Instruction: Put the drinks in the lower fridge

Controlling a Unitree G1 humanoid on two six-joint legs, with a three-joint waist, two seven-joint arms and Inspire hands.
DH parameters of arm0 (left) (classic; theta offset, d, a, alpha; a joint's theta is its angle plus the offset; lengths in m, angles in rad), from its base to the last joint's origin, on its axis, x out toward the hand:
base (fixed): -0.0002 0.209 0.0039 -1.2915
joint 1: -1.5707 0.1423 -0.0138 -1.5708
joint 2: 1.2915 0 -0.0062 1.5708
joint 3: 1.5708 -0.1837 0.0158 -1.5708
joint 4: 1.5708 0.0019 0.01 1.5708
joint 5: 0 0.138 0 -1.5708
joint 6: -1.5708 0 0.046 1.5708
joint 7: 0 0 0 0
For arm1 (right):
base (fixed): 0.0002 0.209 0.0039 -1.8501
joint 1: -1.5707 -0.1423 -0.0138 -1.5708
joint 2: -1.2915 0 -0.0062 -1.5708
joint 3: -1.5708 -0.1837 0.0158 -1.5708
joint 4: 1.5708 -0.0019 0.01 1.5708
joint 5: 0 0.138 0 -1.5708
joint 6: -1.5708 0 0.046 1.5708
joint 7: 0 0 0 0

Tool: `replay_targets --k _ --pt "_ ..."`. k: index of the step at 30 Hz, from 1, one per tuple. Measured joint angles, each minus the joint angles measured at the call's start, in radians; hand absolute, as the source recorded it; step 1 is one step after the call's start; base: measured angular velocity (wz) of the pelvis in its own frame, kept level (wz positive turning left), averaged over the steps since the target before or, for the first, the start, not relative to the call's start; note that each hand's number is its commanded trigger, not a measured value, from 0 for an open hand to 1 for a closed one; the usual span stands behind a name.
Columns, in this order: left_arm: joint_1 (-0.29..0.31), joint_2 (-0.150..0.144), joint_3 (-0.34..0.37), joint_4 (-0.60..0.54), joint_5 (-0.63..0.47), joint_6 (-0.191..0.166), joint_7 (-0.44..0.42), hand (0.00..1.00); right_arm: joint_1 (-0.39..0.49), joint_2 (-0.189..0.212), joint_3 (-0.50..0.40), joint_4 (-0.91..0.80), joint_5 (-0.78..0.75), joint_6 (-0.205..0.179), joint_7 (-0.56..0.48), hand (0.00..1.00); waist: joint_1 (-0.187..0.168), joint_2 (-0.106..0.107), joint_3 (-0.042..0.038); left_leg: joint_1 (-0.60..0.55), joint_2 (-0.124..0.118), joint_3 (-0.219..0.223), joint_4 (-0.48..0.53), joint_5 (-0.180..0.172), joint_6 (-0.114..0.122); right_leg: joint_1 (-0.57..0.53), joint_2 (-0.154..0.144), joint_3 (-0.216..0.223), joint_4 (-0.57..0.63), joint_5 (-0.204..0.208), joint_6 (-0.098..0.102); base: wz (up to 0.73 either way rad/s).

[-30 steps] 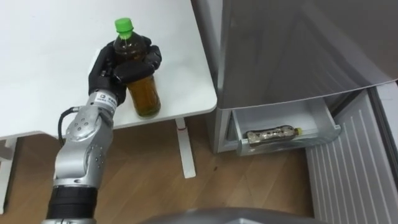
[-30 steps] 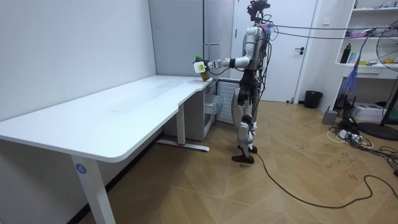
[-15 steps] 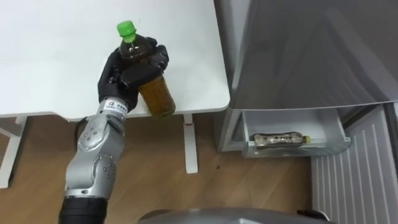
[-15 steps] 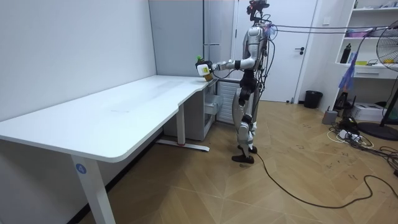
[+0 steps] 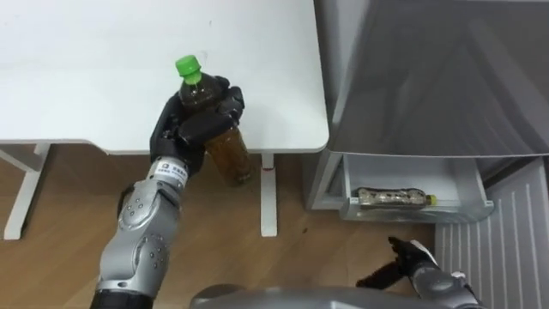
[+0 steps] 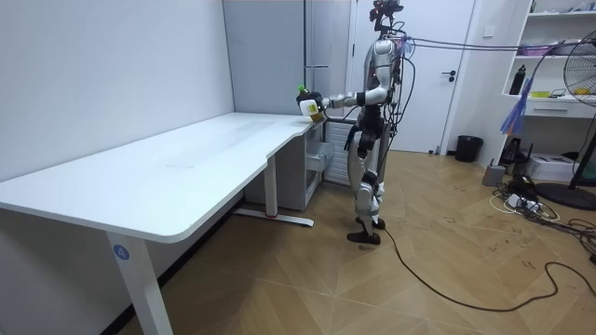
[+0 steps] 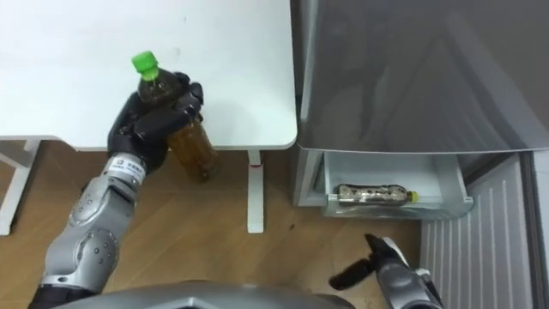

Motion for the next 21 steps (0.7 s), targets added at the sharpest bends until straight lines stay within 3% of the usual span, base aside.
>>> replay_targets --k 4,11,21 --pt "0.005 0.003 -0.006 0.000 -0.003 -0.001 0.000 1.00 -0.001 0.013 0.028 -0.095 -0.012 -0.014 0.012 0.00 -0.001 -0.004 -0.0010 -0.002 -0.001 -0.014 0.016 0.000 0.000 0.002 -0.003 -0.020 0.001 0.000 0.000 0.11" --pt "0.005 0.020 -0.042 0.000 -0.005 -0.006 -0.010 1.00 0.008 0.013 0.087 -0.354 0.000 -0.033 0.089 0.00 -0.003 -0.012 0.0004 -0.003 -0.002 -0.011 0.016 0.000 0.000 0.003 -0.003 -0.014 0.000 0.000 0.000 0.00" --pt "0.007 0.025 -0.039 0.003 -0.001 -0.006 -0.064 1.00 0.043 0.013 0.126 -0.541 0.019 -0.021 0.315 0.00 0.002 -0.007 0.0035 0.000 -0.002 -0.010 0.012 0.000 0.000 0.003 -0.003 0.001 0.000 0.000 0.000 0.00"
